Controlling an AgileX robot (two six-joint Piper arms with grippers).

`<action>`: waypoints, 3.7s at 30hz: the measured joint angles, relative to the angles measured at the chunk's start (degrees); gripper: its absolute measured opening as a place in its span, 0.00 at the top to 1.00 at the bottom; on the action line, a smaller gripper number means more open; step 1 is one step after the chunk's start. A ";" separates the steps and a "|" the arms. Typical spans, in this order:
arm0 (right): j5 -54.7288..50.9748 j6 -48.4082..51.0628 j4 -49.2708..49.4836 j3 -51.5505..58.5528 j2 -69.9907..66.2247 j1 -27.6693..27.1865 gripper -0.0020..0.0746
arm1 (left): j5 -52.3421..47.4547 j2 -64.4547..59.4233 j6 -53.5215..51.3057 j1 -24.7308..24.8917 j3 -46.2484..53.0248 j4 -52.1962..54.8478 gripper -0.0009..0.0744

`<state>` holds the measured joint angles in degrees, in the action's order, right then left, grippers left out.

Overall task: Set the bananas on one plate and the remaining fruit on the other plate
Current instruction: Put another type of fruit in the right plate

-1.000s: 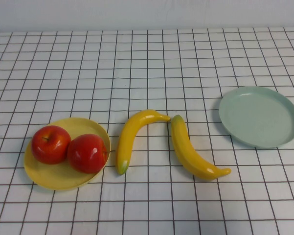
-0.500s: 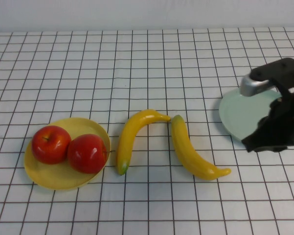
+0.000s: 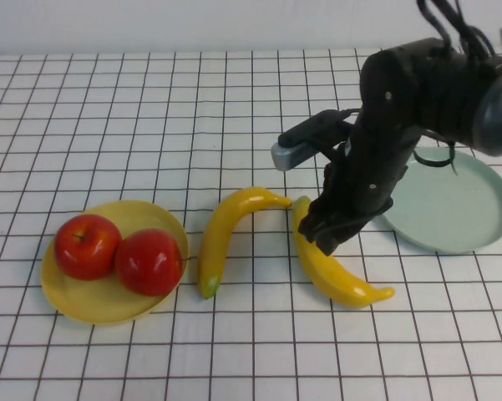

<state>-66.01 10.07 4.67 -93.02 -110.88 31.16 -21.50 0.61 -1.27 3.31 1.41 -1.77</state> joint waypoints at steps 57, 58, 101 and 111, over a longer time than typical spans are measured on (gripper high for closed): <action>10.92 -7.84 -3.64 0.58 -5.63 -24.78 0.56 | 0.00 0.00 0.00 0.00 0.00 0.00 0.99; 11.83 -7.60 -3.49 0.58 -6.45 -24.78 0.55 | 0.00 0.00 0.00 0.00 0.00 0.00 0.99; 1.30 -26.81 2.28 -28.12 -19.33 9.00 0.39 | 0.00 0.00 0.00 0.00 0.00 0.00 0.99; 0.26 -27.66 5.48 -33.19 -25.77 9.07 0.39 | 0.00 0.00 0.00 0.00 0.00 0.00 0.99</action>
<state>-65.75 -17.59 10.14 -126.20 -136.65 40.23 -21.50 0.61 -1.27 3.31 1.41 -1.77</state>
